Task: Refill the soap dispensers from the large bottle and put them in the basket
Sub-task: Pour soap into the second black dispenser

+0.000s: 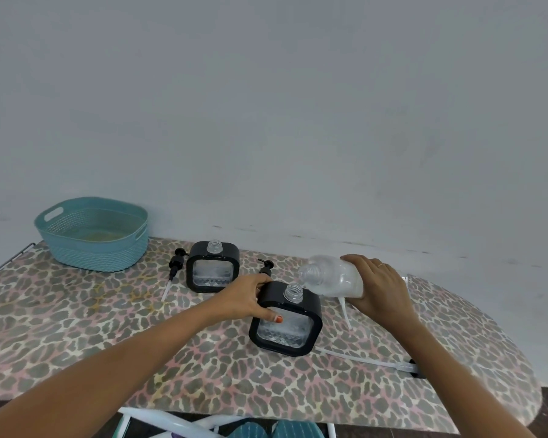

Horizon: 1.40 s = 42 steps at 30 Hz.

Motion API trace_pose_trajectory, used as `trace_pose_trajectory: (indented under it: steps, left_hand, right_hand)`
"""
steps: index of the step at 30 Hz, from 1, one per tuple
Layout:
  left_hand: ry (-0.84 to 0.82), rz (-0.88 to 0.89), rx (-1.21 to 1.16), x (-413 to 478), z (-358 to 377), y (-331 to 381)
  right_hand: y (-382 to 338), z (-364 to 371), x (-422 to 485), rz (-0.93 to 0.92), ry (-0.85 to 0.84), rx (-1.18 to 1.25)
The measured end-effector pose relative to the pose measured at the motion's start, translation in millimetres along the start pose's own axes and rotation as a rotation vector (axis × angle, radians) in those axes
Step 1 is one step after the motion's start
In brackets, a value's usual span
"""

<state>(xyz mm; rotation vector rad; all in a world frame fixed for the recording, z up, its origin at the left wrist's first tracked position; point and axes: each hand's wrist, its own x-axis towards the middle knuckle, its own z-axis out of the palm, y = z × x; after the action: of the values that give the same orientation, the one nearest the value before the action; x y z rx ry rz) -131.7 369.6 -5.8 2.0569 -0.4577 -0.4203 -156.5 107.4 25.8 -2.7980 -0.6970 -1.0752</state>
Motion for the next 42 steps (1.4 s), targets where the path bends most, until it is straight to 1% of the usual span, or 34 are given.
trace_pose_trajectory:
  steps: [10, 23, 29, 42]
  left_hand:
    - [0.008, -0.027, -0.019, 30, 9, 4]
    - [0.087, -0.088, -0.012, 87, 11, -5]
    - [0.102, -0.101, -0.022, 105, 14, -8]
    - [0.137, -0.083, -0.045, 118, 10, -21]
  right_hand:
    - [9, -12, -14, 0.196, 0.025, 0.112]
    - [31, -11, -32, 0.466, -0.042, 0.15]
    - [37, -10, -40, 0.515, -0.068, 0.177]
    - [37, -8, -45, 0.507, -0.089, 0.146]
